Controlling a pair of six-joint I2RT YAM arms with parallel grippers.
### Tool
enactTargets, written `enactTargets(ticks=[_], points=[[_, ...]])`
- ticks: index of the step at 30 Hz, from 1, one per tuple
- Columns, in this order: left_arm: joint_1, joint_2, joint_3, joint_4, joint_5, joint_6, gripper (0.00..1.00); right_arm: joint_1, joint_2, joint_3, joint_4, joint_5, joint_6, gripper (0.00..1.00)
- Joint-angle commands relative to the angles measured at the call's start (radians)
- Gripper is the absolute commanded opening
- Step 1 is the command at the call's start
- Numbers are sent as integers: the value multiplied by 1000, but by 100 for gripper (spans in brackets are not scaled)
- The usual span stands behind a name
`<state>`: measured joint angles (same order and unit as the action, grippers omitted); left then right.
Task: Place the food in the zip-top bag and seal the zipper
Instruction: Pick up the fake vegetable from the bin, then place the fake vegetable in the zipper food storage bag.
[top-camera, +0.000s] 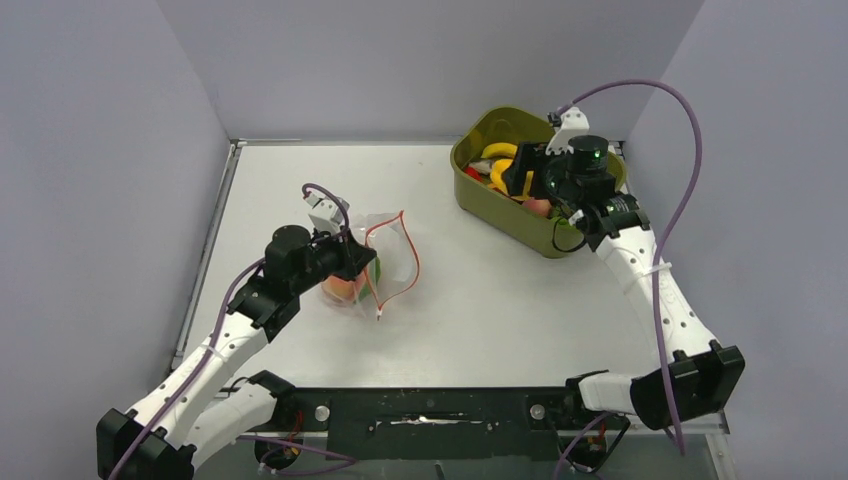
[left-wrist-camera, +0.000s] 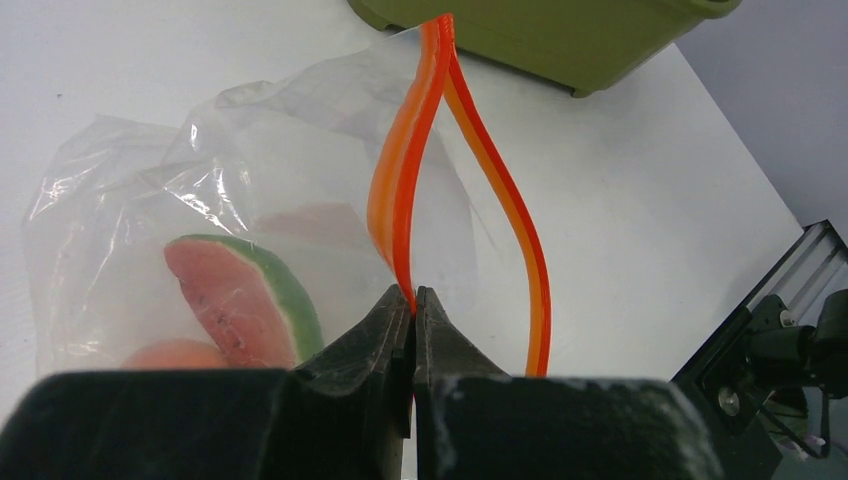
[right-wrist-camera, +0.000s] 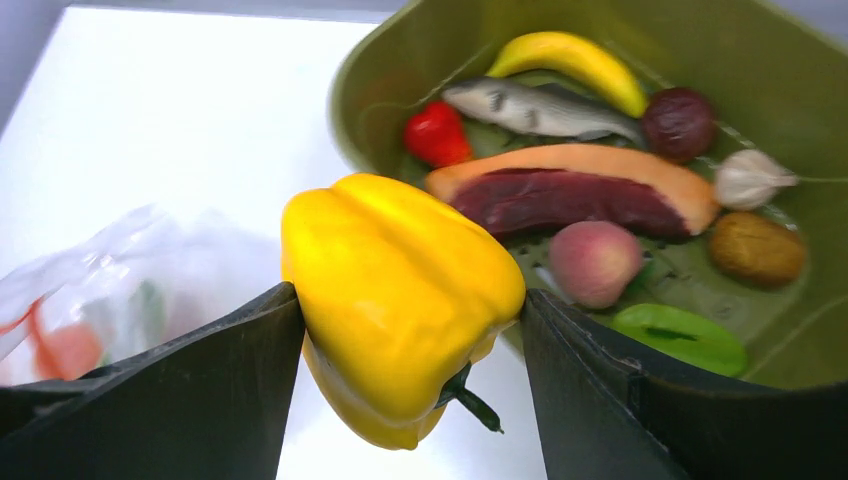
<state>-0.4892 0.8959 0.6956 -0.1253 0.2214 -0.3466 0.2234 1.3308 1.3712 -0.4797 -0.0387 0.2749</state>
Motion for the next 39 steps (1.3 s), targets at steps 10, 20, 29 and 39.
enactTargets(ticks=[10,20,29,39], points=[[-4,18,92,65,-2,-57,0,180,-252,-246,252,-273,201,52],[-5,15,84,70,14,-80,0,428,-188,-254,299,-144,425,52],[-5,6,44,109,39,-104,0,487,-87,-277,365,-129,655,52],[-5,-12,33,119,69,-123,0,506,32,-210,294,-97,796,54]])
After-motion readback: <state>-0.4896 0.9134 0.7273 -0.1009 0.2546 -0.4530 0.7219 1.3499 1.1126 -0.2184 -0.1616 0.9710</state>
